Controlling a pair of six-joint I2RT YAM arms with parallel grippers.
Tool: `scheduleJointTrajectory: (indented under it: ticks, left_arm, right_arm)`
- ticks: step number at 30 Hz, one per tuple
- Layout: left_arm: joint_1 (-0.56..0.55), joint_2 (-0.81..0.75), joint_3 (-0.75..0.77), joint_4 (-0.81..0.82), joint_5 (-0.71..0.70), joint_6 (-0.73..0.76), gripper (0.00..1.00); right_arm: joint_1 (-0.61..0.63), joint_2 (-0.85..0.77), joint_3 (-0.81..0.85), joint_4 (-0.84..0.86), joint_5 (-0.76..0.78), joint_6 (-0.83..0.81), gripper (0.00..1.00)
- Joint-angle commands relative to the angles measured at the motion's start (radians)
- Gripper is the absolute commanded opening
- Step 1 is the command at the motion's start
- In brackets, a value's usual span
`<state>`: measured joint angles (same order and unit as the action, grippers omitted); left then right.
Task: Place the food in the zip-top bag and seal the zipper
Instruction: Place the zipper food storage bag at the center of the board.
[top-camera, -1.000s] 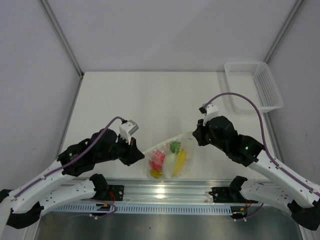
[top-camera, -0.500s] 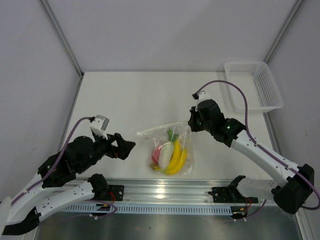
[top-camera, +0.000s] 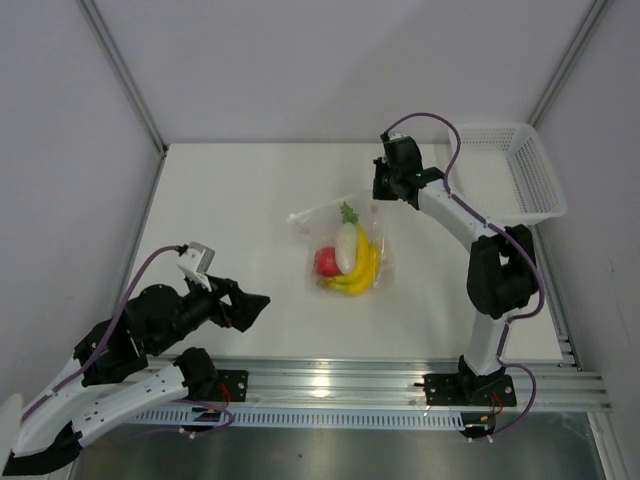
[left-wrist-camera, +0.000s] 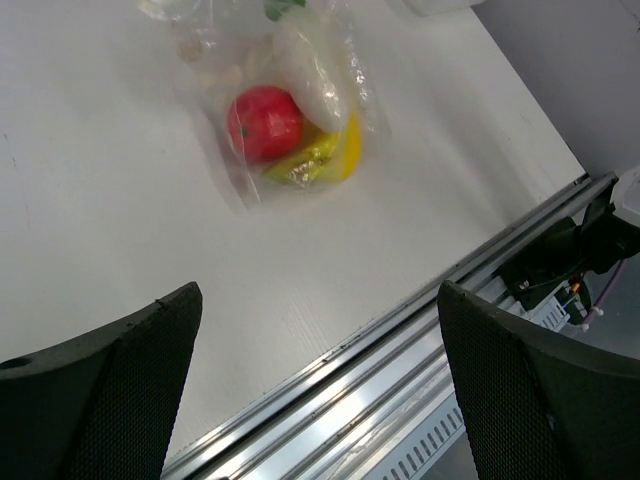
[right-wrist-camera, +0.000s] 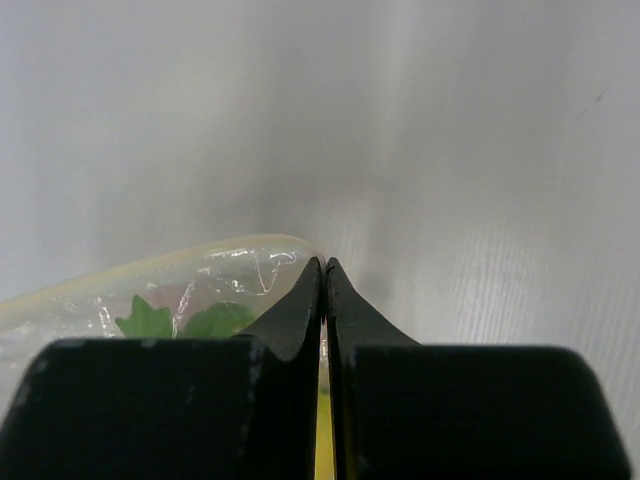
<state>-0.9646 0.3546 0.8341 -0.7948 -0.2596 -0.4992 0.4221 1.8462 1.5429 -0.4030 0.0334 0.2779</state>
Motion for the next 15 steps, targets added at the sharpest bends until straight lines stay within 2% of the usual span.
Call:
scheduleJointTrajectory:
  ticks: [1, 12, 13, 14, 15]
  left_arm:
    - [-0.003, -0.012, -0.026, 0.049, 0.052, -0.021, 0.99]
    - [-0.003, 0.038, -0.056, 0.121, 0.074, -0.019, 1.0]
    - [-0.003, 0.037, -0.064, 0.124, 0.077, -0.027, 0.99]
    - [-0.003, 0.034, -0.067, 0.131, 0.079, -0.032, 1.0]
    - [-0.003, 0.03, -0.07, 0.134, 0.086, -0.041, 1.0]
  right_arm:
    - [-0.04, 0.108, 0.112, -0.007, -0.02, -0.013, 0.0]
    - [-0.074, 0.288, 0.23, -0.045, -0.003, 0.032, 0.0]
    - [-0.074, 0.289, 0.235, -0.048, -0.001, 0.026, 0.03]
    - [-0.071, 0.286, 0.241, -0.049, 0.0, 0.02, 0.11]
    - [-0.071, 0.283, 0.244, -0.053, 0.011, 0.014, 0.25]
